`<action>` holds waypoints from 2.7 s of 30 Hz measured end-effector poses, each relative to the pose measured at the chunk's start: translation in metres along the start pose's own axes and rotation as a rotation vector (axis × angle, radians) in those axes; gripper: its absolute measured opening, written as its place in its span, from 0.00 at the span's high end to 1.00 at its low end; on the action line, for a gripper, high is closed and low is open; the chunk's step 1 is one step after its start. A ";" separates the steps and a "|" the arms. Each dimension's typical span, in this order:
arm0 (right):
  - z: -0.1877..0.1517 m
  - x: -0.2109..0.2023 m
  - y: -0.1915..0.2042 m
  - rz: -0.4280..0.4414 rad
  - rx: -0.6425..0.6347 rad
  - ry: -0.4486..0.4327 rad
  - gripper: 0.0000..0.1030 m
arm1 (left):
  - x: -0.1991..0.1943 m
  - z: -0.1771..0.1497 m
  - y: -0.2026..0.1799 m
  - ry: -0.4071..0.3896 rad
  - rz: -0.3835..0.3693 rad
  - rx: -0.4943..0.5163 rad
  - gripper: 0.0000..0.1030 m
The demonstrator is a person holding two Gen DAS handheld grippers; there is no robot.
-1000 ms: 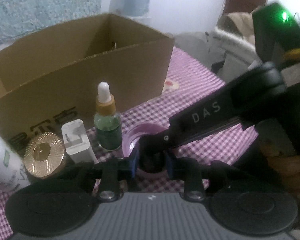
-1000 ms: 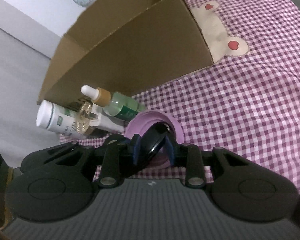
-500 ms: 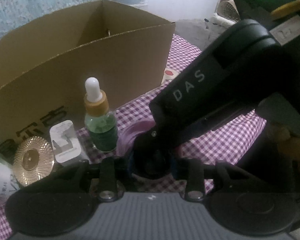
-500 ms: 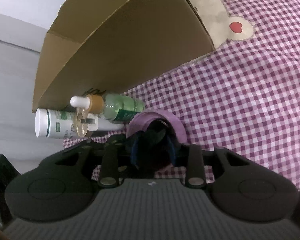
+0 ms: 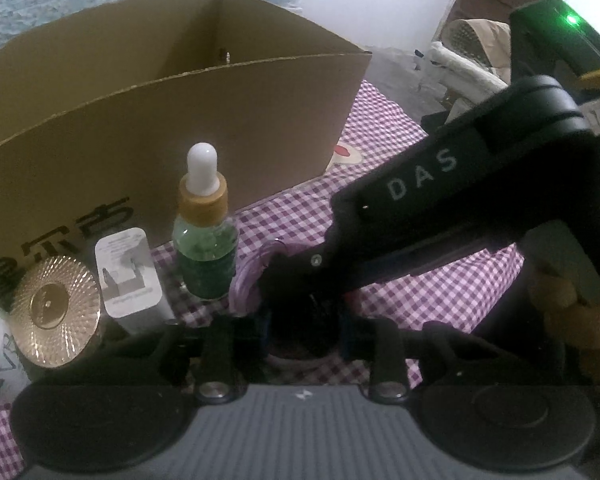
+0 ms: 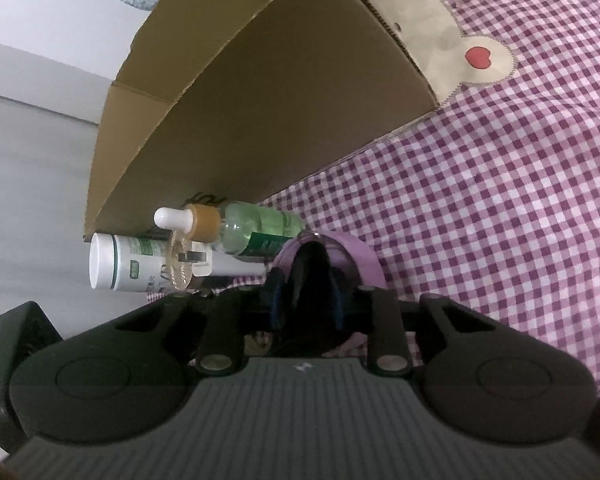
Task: Organize rigid objects
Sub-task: 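Grasp the black oval case inside the pink bowl with the right tool, then carry the black oval case into the box and release it, then grasp the rim of the pink bowl with the right tool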
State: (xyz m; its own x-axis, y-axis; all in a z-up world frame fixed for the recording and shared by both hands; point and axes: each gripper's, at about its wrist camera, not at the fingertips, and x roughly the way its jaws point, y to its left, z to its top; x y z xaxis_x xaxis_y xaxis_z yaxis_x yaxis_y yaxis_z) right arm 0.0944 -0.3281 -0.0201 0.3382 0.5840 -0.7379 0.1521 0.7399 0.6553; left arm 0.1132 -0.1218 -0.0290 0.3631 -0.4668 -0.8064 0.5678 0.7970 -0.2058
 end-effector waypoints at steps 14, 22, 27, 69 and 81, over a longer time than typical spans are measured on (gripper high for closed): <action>-0.029 -0.062 0.043 0.077 -0.136 -0.170 0.79 | -0.075 0.006 -0.026 -0.154 0.061 0.064 0.73; 0.004 -0.072 0.122 0.186 -0.325 -0.225 0.80 | -0.134 0.050 0.023 -0.228 0.145 -0.019 0.72; 0.061 -0.026 0.153 0.207 -0.317 -0.122 0.80 | -0.123 0.082 0.084 -0.142 0.158 -0.145 0.72; -0.001 -0.115 0.027 0.301 -0.203 -0.317 0.67 | -0.158 0.015 0.044 -0.204 0.151 -0.119 0.41; -0.052 -0.045 -0.028 0.003 -0.222 -0.327 0.67 | -0.070 -0.031 -0.011 -0.073 0.098 0.030 0.39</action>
State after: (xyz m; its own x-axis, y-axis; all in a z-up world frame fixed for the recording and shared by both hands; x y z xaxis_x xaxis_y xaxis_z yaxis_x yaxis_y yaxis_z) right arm 0.0266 -0.3581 -0.0134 0.6215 0.4759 -0.6223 -0.0420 0.8134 0.5802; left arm 0.0588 -0.0863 0.0123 0.4699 -0.4145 -0.7793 0.5483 0.8290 -0.1103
